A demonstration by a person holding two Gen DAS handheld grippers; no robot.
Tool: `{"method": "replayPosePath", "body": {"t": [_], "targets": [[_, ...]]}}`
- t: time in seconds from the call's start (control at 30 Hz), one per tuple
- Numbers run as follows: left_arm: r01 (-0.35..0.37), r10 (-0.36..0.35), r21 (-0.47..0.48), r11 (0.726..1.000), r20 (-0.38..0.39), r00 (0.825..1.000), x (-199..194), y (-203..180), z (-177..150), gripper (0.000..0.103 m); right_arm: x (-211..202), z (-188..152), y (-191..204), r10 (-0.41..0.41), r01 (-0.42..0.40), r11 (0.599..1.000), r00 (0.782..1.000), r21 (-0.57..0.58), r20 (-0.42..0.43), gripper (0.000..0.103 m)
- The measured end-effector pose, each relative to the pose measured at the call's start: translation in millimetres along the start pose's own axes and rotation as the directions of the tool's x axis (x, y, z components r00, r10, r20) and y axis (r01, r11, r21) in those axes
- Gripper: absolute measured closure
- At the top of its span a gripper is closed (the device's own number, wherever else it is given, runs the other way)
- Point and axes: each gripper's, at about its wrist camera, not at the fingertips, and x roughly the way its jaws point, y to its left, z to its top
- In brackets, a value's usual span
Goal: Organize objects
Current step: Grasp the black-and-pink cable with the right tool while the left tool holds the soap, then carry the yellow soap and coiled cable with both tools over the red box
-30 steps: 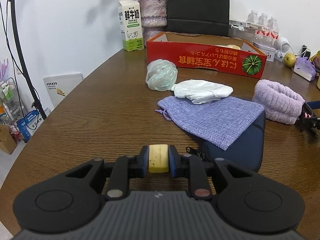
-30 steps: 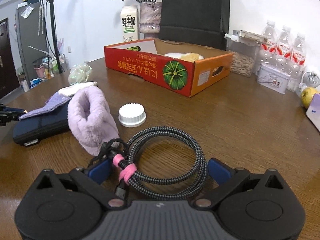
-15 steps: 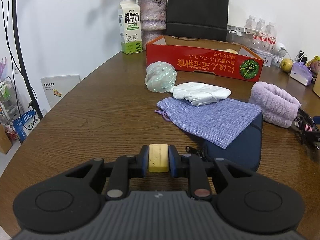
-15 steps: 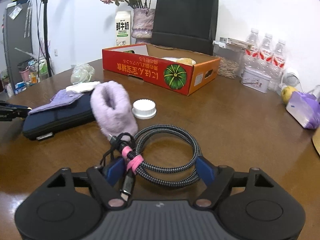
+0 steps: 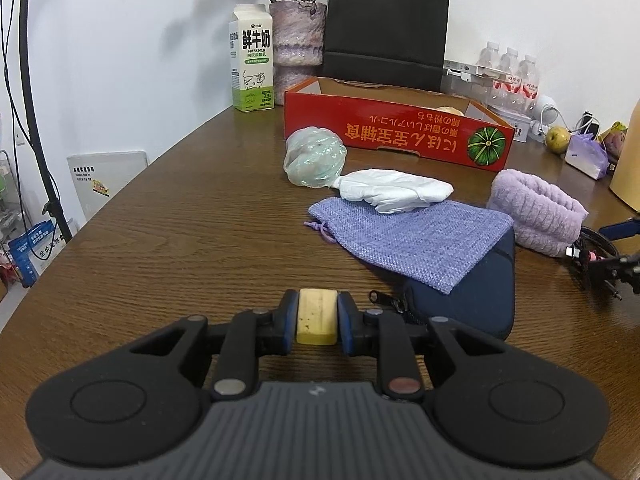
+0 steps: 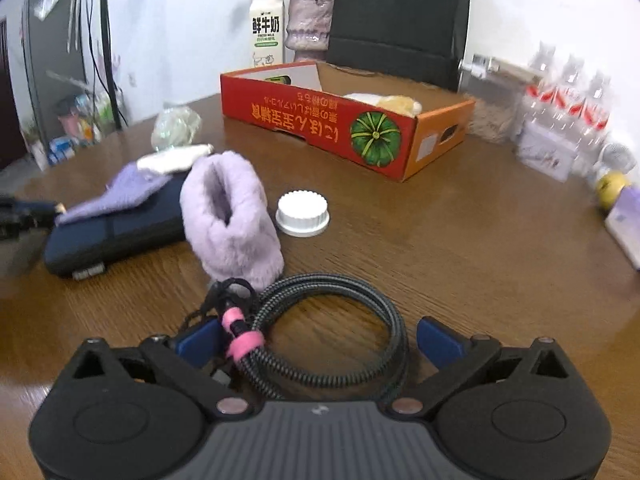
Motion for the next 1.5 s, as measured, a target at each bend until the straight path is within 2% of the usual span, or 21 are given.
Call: {"method": "replayPosePath", "body": {"t": [0.23,0.37,0.53,0.77,1.0,1.27,1.5], "targets": [[0.003,-0.003,-0.003,1.0,0.0,1.0,-0.3,0.7,0.2,0.081,0.7,-8.5,3.2,-0.012,0.011,0.999,0.999,0.031,0.038,0.0],[0.003,-0.003,-0.005,1.0,0.001,1.0,-0.3,1.4,0.4,0.081,0.1,-10.9,9.2,-0.053,0.05,0.997,0.997,0.064,0.054,0.0],[0.001,-0.001,-0.003,1.0,0.002,1.0,-0.3,1.4,0.0,0.081,-5.5,-14.1,17.9,-0.086,0.08,0.993,0.993,0.084,0.076,0.009],[-0.002,0.002,-0.002,1.0,0.007,1.0,-0.8,-0.1,-0.9,0.081,-15.4,-22.6,31.8,-0.158,0.146,0.981,0.983,0.129,0.088,0.009],[0.016,-0.016,0.002,1.0,0.014,1.0,-2.3,1.3,-3.3,0.081,-28.2,-32.5,54.1,-0.199,0.179,0.967,0.975,0.183,0.097,0.01],[0.032,-0.032,0.006,0.999,0.026,0.999,-5.0,2.9,-6.8,0.082,-49.1,-39.9,91.6,-0.223,0.184,0.955,0.962,0.233,0.156,0.01],[0.064,-0.064,0.005,0.998,0.029,0.998,-13.8,5.5,-8.3,0.082,-53.1,-28.4,124.8,-0.216,0.178,0.963,0.959,0.204,0.183,0.01]]}}
